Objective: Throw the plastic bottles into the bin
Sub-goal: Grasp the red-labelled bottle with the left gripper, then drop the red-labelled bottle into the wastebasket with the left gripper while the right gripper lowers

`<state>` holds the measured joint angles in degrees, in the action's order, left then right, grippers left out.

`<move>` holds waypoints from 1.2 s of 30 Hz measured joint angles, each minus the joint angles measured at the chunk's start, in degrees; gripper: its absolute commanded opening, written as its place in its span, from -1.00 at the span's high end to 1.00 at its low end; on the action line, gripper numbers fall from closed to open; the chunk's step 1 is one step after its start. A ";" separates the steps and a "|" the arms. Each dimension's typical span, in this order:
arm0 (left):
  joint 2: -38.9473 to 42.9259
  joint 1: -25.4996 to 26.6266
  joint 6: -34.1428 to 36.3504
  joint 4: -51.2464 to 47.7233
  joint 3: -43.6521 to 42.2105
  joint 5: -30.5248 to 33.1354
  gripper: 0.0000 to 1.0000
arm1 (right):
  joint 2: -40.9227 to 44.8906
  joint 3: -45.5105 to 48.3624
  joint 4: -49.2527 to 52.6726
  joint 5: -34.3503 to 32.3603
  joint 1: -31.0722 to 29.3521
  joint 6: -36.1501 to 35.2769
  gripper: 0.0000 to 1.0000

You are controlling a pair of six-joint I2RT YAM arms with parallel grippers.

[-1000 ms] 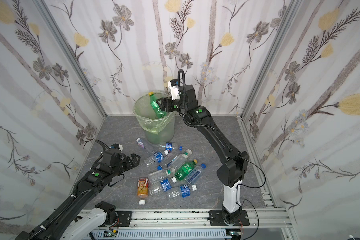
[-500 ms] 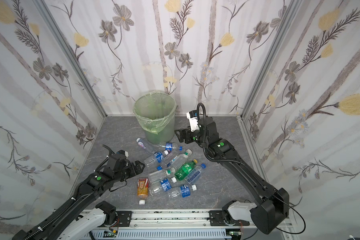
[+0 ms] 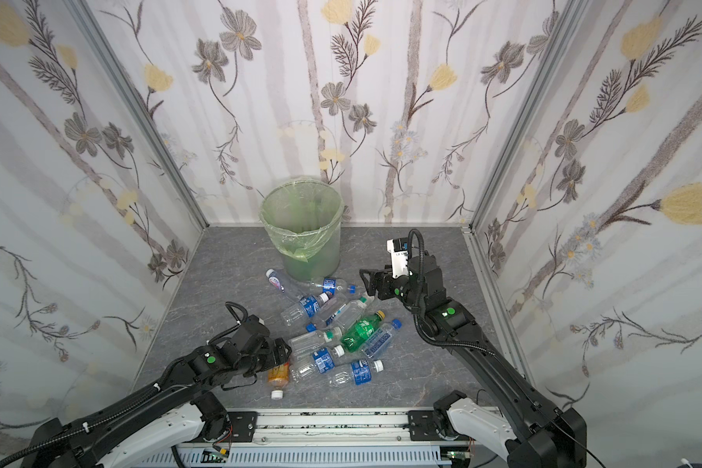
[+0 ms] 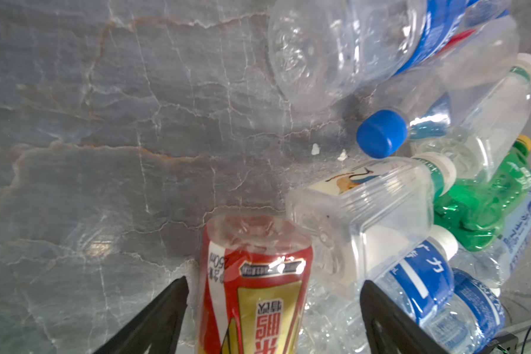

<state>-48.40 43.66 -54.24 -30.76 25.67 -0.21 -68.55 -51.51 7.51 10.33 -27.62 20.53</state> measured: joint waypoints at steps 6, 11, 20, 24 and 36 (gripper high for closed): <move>0.04 2.54 -2.86 0.20 -3.02 0.37 -0.63 | 0.74 1.42 0.04 -0.24 0.68 0.42 -0.75; -1.53 2.99 -4.28 0.52 -4.15 2.03 -0.56 | 1.16 1.68 0.04 -0.24 0.74 0.70 -0.74; -2.75 2.99 -5.79 0.61 -4.66 5.64 -0.19 | 1.46 1.68 0.13 -0.26 0.85 1.05 -0.73; -1.18 2.71 -5.97 0.59 -4.66 6.75 -0.10 | 1.86 1.95 0.15 -0.37 0.83 1.05 -0.73; 8.76 -1.55 -1.55 -1.86 7.58 11.45 -0.02 | 4.35 8.85 2.12 -3.21 2.23 3.26 -0.71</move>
<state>-39.64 42.11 -55.79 -32.62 33.26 11.25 -64.20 -42.65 9.63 7.11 -25.39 23.79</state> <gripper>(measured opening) 0.530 0.855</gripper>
